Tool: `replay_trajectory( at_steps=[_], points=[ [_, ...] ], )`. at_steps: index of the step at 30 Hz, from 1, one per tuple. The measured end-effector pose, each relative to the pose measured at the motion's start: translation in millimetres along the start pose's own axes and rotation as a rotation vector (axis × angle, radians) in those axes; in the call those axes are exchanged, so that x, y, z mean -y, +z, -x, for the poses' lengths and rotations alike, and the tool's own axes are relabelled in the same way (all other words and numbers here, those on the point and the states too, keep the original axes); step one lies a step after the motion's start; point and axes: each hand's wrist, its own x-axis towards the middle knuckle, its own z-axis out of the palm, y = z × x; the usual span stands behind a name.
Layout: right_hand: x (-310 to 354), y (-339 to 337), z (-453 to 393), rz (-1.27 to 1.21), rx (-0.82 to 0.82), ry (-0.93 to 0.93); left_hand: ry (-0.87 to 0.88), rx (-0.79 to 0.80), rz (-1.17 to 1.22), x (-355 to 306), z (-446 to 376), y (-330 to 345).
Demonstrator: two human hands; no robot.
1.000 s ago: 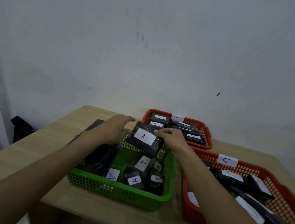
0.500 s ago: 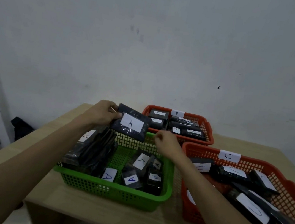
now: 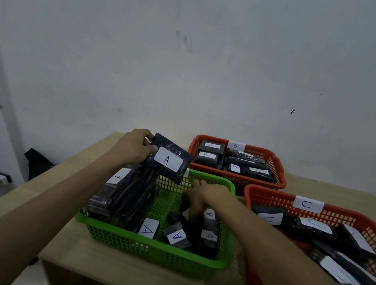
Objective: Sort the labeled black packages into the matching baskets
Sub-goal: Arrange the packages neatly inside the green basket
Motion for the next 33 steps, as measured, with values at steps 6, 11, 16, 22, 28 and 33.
replay_trajectory(
  at_steps=[6,11,16,22,28,33],
  points=[
    [-12,-11,20,-0.154,0.071,0.023,0.007,0.011,-0.026,-5,3,7],
    [-30,-15,36,-0.116,0.127,0.026,0.004,0.012,-0.03,-7,4,7],
    [-30,-2,54,-0.112,-0.033,-0.053,0.019,0.045,-0.055,-11,7,10],
    [-50,-18,98,-0.278,-0.139,-0.153,0.038,0.135,-0.151,-25,9,27],
    [-88,-32,138,-0.568,-0.259,-0.191,-0.012,0.3,-0.201,-42,8,59],
    [-129,-25,156,-0.797,-0.371,-0.132,-0.064,0.443,-0.263,-40,13,87]
  ],
)
